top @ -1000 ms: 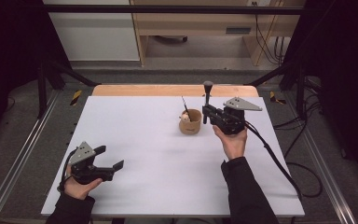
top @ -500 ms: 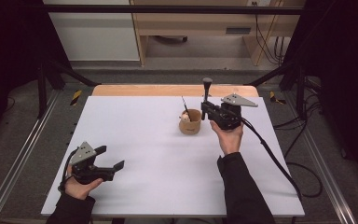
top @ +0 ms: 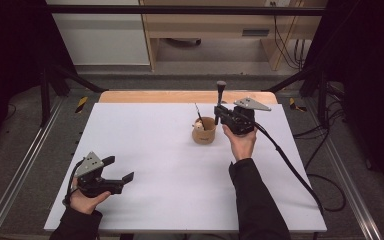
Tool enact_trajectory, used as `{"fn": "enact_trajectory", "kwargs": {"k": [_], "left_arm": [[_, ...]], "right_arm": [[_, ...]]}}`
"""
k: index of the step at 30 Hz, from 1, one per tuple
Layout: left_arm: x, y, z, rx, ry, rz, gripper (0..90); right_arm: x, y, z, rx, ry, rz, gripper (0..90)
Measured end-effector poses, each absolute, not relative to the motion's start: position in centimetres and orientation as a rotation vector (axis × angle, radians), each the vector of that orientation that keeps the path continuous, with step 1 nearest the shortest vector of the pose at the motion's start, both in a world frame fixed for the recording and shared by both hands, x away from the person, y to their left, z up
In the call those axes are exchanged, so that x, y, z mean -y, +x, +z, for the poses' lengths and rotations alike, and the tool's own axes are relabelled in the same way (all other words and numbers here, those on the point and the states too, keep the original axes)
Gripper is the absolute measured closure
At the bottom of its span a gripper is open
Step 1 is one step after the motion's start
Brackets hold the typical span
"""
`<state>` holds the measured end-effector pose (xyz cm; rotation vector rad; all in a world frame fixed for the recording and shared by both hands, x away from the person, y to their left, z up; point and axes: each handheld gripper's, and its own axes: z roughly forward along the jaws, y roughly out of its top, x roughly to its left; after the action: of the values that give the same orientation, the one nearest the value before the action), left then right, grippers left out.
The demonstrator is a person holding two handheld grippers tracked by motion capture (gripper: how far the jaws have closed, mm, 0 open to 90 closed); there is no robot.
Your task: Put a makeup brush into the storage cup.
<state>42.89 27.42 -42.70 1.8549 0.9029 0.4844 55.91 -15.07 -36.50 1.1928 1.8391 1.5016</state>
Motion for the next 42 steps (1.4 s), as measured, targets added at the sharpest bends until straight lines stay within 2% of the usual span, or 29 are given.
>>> {"fn": "enact_trajectory", "kwargs": {"k": [42], "left_arm": [[-27.5,42.8,-42.6,-0.897,1.854,0.487,6.5]], "right_arm": [[13.4,58.8,-39.8,-1.827,1.256,1.469,79.3]]}}
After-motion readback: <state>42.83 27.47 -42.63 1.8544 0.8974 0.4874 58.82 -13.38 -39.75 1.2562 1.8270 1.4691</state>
